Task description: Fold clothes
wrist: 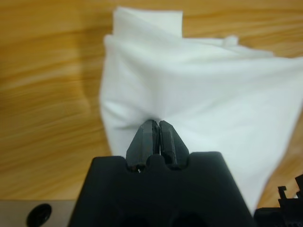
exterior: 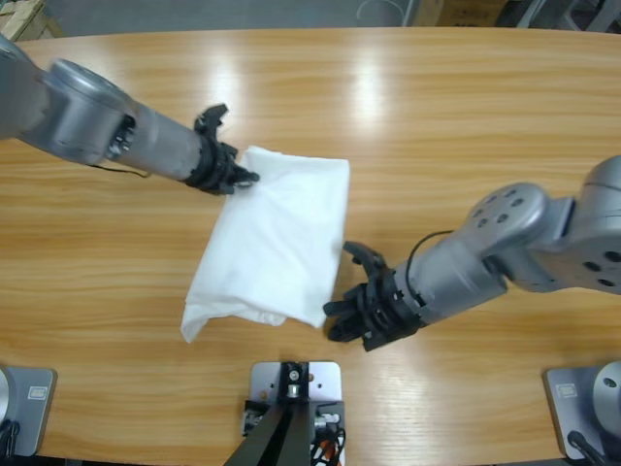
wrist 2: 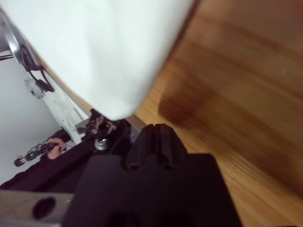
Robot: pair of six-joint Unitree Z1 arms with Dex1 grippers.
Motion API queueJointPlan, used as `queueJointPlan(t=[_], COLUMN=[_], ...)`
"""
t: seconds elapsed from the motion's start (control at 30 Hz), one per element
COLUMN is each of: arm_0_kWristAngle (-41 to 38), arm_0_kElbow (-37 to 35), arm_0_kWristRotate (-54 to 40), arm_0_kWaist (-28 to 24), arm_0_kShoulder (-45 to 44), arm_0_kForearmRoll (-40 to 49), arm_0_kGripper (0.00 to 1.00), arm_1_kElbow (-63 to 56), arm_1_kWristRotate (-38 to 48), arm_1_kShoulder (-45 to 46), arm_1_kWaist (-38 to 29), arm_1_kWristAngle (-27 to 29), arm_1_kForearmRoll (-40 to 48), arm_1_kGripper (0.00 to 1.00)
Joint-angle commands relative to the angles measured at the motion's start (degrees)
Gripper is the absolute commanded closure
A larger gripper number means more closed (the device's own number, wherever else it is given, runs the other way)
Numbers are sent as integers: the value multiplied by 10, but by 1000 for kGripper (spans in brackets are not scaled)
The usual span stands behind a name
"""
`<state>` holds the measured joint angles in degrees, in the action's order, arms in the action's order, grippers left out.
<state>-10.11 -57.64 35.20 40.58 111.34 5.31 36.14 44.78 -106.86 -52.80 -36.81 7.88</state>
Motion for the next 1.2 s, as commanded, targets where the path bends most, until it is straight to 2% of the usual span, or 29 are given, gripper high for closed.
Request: queueJointPlan(t=[0.03, 0.07, 0.1, 0.13, 0.17, 0.27, 0.37, 0.47, 0.53, 0.63, 0.77, 0.97, 1.2], arm_0_kWristAngle=[-1, -23, -54, -69, -75, -76, -55, -45, -10, 76, 124, 125, 69], arm_0_kElbow=[-11, -16, -23, -27, -33, -58, -87, -124, -169, -236, -301, -313, -338], arm_0_kWristRotate=[-7, -22, -60, -119, -180, -399, -601, -697, -748, -804, -816, -846, -858], arm_0_kWaist=[-17, -17, -17, -15, -13, 13, 40, 43, 64, 113, 152, 154, 182], arm_0_kShoulder=[-186, -204, -218, -225, -226, -208, -187, -175, -144, -74, -6, 19, 83], arm_0_kForearmRoll=[90, 91, 95, 101, 127, 244, 362, 406, 435, 467, 492, 493, 493], arm_0_kGripper=[1000, 994, 471, 96, 41, 30, 4, 0, 0, 4, 2, 0, 2], arm_1_kElbow=[-9, -5, -2, 2, 3, 3, 3, -9, -11, -12, -19, -32, -49], arm_1_kWristRotate=[-2, 2, 5, 6, 9, 11, 14, 23, 26, 29, 29, 29, 29], arm_1_kShoulder=[209, 240, 267, 286, 298, 323, 364, 395, 399, 399, 396, 374, 366], arm_1_kWaist=[-7, -7, -7, -6, -7, -6, -7, -6, -6, -7, -7, -7, -7], arm_1_kWristAngle=[115, 134, 152, 169, 186, 215, 224, 223, 223, 223, 225, 222, 220], arm_1_kForearmRoll=[-106, -132, -155, -184, -213, -279, -302, -307, -311, -311, -310, -284, -272], arm_1_kGripper=[755, 136, 2, 0, 0, 0, 0, 0, 0, 0, 0, 0, 0])
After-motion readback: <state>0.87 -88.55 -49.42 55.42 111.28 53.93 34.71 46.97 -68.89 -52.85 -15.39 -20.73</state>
